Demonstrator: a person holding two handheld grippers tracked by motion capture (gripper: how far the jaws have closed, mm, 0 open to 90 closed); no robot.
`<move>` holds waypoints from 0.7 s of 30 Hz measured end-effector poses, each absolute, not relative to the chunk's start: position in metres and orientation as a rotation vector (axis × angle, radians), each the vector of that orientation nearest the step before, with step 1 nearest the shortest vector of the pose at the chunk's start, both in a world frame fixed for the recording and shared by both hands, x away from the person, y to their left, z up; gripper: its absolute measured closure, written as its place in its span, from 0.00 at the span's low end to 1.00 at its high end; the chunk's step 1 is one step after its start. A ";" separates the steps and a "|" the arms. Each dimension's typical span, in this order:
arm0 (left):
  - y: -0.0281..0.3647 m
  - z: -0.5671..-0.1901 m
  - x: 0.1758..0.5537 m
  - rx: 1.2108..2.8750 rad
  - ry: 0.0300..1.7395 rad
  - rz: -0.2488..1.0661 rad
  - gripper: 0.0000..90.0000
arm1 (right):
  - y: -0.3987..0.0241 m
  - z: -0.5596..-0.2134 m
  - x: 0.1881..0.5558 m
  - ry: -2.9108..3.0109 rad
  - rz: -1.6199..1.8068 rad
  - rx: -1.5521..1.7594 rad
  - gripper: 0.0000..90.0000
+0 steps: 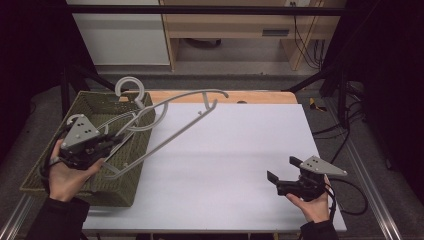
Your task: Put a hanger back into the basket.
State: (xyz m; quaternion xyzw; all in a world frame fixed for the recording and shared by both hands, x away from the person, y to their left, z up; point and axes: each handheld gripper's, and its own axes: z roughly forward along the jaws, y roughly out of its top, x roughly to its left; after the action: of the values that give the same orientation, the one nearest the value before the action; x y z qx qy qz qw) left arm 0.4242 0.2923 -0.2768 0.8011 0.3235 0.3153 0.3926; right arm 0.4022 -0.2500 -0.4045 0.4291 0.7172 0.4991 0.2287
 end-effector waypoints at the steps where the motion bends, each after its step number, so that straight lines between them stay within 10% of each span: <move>1: 0.297 -0.276 0.426 2.022 0.833 0.810 0.92 | -0.250 -0.404 0.402 1.985 1.365 1.180 0.05; 21: 0.386 -0.284 0.457 1.979 1.021 0.875 0.92 | -0.247 -0.402 0.401 1.977 1.384 1.176 0.04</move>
State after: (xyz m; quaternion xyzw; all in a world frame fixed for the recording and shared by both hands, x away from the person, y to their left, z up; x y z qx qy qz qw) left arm 0.4568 0.3861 -0.2837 0.7699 0.3970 0.3405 0.3657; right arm 0.4010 -0.2475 -0.4015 0.4268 0.7172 0.5022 0.2264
